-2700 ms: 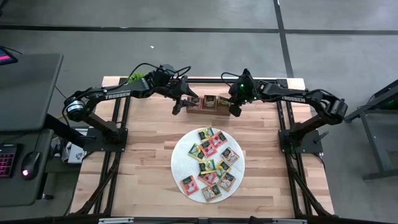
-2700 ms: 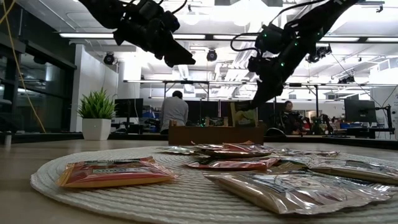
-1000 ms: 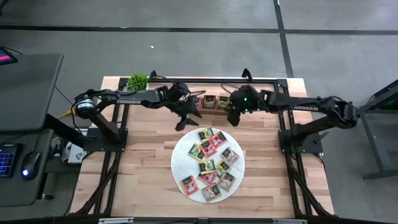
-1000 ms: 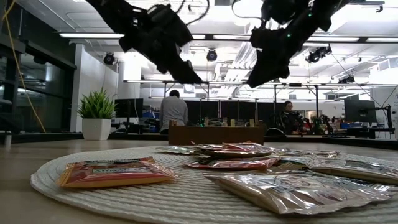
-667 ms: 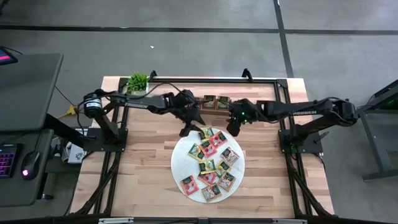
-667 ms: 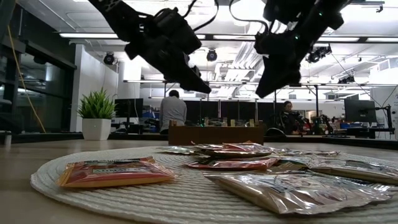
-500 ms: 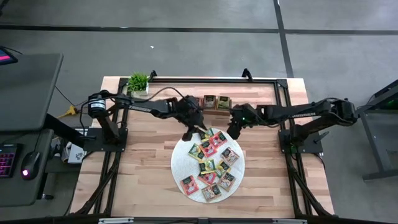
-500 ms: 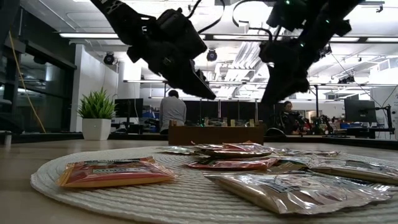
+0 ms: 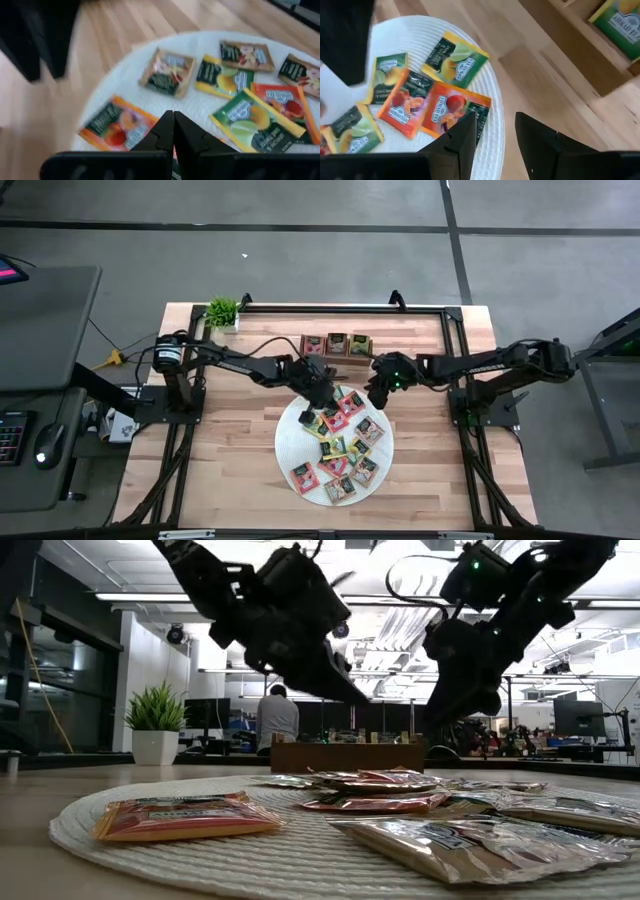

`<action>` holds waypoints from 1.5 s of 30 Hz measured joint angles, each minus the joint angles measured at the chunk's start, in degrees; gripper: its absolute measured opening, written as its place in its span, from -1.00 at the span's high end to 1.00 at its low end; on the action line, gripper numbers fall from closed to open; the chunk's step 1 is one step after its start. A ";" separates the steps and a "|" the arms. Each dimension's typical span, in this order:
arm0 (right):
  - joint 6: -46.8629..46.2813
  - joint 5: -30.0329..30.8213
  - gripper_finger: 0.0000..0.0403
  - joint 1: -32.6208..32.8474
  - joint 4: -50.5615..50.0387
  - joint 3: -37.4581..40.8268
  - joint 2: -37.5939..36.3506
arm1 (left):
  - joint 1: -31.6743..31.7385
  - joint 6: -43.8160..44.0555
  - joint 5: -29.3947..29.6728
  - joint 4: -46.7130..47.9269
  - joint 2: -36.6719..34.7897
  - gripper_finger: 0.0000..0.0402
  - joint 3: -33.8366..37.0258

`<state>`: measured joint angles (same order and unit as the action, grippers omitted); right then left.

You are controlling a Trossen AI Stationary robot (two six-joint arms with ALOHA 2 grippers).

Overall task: Pick & Place Tea
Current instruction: Put the orange tea bag into the left section of the wooden organizer

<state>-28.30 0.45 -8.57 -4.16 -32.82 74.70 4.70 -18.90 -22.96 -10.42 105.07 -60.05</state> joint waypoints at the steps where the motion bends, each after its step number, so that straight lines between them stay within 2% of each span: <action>1: -0.01 -0.61 0.34 -0.35 0.30 0.37 0.00 | -0.03 0.88 0.01 -0.06 0.67 0.99 0.03; 10: -2.34 -3.76 0.34 -3.89 4.38 1.84 0.90 | 0.14 4.03 -0.51 -0.12 6.27 1.00 -5.93; 19: -2.47 -5.44 0.34 -4.67 4.62 1.81 2.75 | 0.14 2.45 1.02 15.61 12.87 1.00 -15.73; 21: -2.53 -5.49 0.34 -4.67 4.58 1.81 2.95 | 0.14 1.60 1.21 14.66 14.48 1.00 -17.68; 25: -2.58 -6.39 0.34 -4.67 4.90 1.81 3.33 | 0.12 1.20 1.66 17.52 15.20 1.00 -18.48; 34: -3.38 -8.34 0.34 -5.10 6.21 1.78 5.03 | 0.03 -1.55 8.48 19.56 15.15 1.00 -18.60; 40: -5.53 -10.50 0.34 -5.35 10.02 1.77 9.95 | 0.01 -2.07 10.55 19.96 15.94 1.00 -18.77; 45: -8.43 -11.27 0.34 -5.35 13.97 1.79 13.71 | 0.10 -2.07 9.90 20.27 16.31 1.00 -18.88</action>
<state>-36.73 -10.82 -13.91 9.82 -31.03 88.41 4.80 -20.97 -13.06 9.85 121.38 -78.94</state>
